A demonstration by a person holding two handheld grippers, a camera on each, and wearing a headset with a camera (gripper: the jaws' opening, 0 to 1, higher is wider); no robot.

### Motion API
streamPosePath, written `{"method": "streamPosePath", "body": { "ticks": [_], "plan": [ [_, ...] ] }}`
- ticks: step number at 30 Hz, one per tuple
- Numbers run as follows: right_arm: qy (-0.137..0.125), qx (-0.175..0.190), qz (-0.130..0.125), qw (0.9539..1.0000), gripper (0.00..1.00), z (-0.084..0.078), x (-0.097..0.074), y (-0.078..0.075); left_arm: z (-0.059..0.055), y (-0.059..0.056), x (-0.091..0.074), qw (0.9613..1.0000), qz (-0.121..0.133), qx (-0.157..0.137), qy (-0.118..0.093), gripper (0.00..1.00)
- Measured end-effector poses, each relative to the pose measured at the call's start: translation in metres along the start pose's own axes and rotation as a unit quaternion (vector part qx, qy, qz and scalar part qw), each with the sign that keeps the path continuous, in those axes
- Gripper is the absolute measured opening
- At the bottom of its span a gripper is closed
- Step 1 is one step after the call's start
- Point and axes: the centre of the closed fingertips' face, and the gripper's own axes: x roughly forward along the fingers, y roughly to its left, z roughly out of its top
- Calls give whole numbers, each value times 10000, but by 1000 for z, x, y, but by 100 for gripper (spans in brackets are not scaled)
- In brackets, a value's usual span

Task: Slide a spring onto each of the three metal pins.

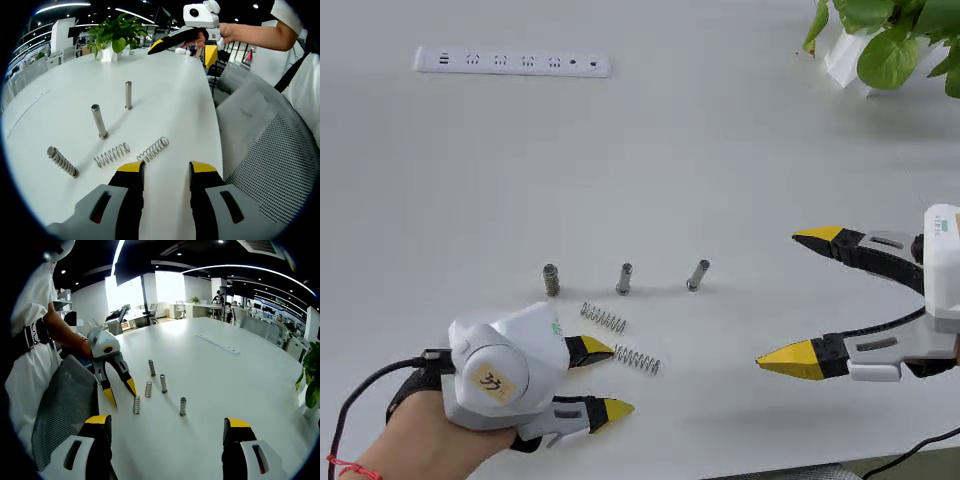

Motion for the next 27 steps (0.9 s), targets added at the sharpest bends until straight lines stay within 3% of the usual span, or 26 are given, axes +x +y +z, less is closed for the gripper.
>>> {"method": "streamPosePath", "body": {
  "ticks": [16,22,27],
  "plan": [
    [14,42,-78,10000,91,-4,-1,-5,-1,-6,-3,9999,-93,24,57,32],
    [17,69,-72,9999,91,-5,0,-4,1,6,-9,9992,121,349,144,31],
    [4,77,-72,9999,91,-5,1,-3,6,7,0,9969,62,717,314,28]
  ]
}}
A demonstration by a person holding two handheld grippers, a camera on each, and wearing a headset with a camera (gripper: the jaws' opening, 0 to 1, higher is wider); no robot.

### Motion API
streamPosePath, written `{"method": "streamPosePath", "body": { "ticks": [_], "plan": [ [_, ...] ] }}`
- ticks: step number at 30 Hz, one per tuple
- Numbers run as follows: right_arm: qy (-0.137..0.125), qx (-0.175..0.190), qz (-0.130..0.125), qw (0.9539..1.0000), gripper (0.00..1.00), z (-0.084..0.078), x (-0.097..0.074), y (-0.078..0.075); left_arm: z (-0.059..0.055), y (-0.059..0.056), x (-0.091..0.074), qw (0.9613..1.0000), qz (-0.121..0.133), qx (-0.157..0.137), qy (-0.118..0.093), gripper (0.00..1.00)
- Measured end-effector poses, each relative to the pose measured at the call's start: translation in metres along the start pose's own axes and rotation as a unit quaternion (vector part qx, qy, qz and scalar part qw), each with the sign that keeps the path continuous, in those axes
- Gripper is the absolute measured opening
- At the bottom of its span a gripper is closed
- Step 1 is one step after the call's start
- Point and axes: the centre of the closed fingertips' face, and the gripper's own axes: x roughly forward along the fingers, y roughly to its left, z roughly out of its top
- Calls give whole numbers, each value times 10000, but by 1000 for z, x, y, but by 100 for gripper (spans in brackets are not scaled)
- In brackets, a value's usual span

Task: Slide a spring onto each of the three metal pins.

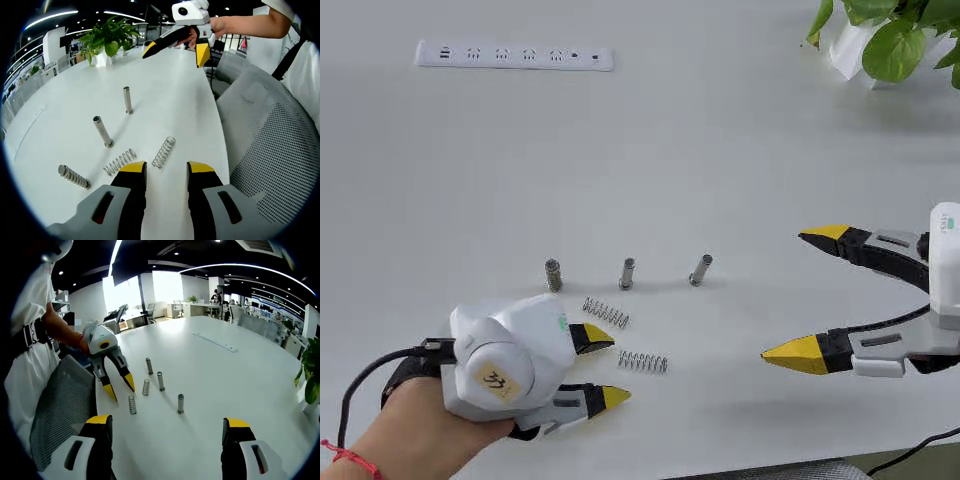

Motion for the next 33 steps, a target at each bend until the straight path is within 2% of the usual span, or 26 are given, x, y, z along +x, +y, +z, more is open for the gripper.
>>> {"method": "streamPosePath", "body": {
  "ticks": [1,6,11,13,28,33],
  "plan": [
    [-6,2,-1,10000,91,0,0,0,1,-1,3,9999,-52,108,14,27],
    [-1,22,-19,10000,90,-1,-2,-1,-1,1,12,9994,-68,294,181,24],
    [-41,55,-64,10000,90,-2,-3,-2,-4,3,13,9983,-75,474,321,19],
    [-39,64,-71,9999,90,-2,-3,-2,-7,4,13,9978,-69,517,398,18],
    [-73,98,-103,9999,89,-2,-5,-2,-8,5,14,9952,-105,771,591,10],
    [-73,94,-108,9999,89,-2,-6,-2,-10,6,15,9933,-102,891,728,9]
  ]
}}
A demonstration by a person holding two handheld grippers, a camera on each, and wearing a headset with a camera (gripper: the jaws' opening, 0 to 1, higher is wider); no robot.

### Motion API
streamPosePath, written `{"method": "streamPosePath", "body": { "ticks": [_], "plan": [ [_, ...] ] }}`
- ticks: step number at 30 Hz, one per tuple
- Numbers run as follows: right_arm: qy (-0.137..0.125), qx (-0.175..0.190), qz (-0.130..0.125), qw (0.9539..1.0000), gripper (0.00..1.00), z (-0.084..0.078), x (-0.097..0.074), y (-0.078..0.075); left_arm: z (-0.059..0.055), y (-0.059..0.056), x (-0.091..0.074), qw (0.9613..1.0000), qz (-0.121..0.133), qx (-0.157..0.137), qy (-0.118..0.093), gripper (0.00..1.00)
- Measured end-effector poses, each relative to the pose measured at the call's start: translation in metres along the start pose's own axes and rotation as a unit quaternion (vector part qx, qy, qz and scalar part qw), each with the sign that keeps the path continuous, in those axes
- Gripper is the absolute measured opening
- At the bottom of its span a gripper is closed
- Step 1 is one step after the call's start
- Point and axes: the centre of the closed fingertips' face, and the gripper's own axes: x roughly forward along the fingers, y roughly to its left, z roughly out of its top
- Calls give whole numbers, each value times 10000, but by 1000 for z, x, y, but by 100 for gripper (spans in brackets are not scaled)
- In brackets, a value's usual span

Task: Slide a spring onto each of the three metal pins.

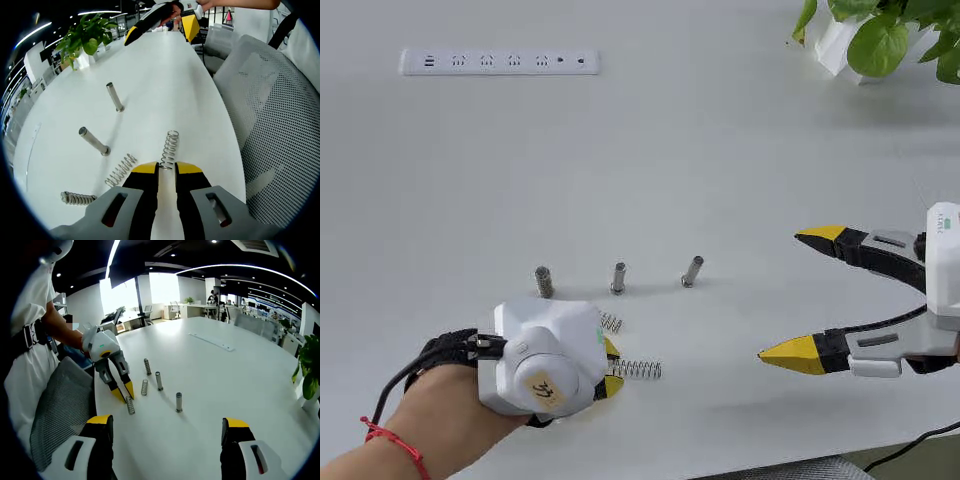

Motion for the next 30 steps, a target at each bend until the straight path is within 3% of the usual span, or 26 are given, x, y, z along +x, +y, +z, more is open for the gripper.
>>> {"method": "streamPosePath", "body": {
  "ticks": [15,30],
  "plan": [
    [-23,33,-40,10000,89,-3,-3,1,1,-1,1,9998,-27,124,127,8],
    [12,45,2,10000,90,-7,-3,2,0,-1,-3,9999,-16,-9,100,7]
  ]
}}
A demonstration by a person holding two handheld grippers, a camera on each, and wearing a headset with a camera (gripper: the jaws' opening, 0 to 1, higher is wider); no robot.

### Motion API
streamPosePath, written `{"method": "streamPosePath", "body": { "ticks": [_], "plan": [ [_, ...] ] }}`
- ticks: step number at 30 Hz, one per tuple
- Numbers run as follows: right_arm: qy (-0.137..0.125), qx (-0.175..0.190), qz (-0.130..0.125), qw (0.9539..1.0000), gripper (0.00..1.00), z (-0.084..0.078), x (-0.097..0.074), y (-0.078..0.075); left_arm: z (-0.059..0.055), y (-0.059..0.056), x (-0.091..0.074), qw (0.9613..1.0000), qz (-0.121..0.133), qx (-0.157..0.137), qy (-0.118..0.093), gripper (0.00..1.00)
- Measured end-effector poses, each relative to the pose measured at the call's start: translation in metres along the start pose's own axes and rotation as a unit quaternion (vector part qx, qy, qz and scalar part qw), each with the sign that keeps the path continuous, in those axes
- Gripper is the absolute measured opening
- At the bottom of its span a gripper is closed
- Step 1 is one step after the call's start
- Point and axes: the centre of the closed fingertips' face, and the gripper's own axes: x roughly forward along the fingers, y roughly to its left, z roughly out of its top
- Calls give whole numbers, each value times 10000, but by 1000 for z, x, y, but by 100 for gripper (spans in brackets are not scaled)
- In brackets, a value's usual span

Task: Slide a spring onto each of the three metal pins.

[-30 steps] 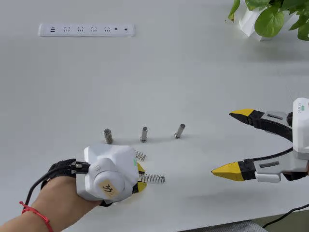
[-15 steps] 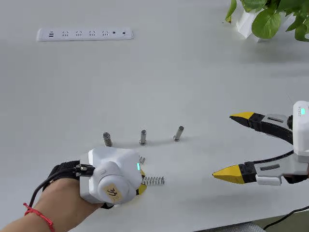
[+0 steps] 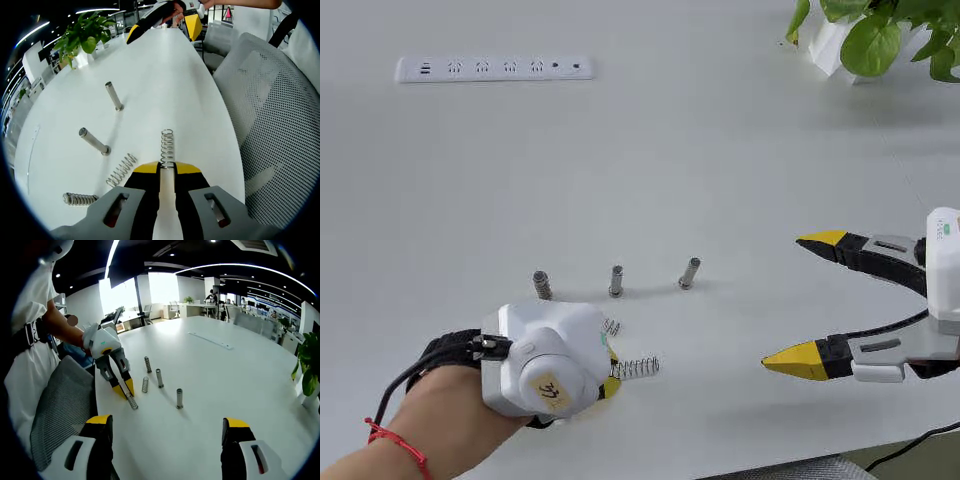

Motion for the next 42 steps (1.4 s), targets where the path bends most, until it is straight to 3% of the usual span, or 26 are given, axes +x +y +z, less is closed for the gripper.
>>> {"method": "streamPosePath", "body": {
  "ticks": [12,22,29,34,42],
  "plan": [
    [-16,-25,-5,10000,91,2,-2,-2,13,0,-9,9993,32,-206,-319,6],
    [-165,-105,11,9998,89,17,-3,1,36,7,-35,9930,245,-636,-963,6],
    [-532,-98,150,9984,84,47,-4,11,55,13,-58,9848,421,-851,-1454,6],
    [-765,44,360,9964,72,68,-3,22,72,18,-74,9766,551,-996,-1823,6],
    [-1277,431,698,9884,49,102,-1,39,98,25,-97,9629,678,-1142,-2350,6]
  ]
}}
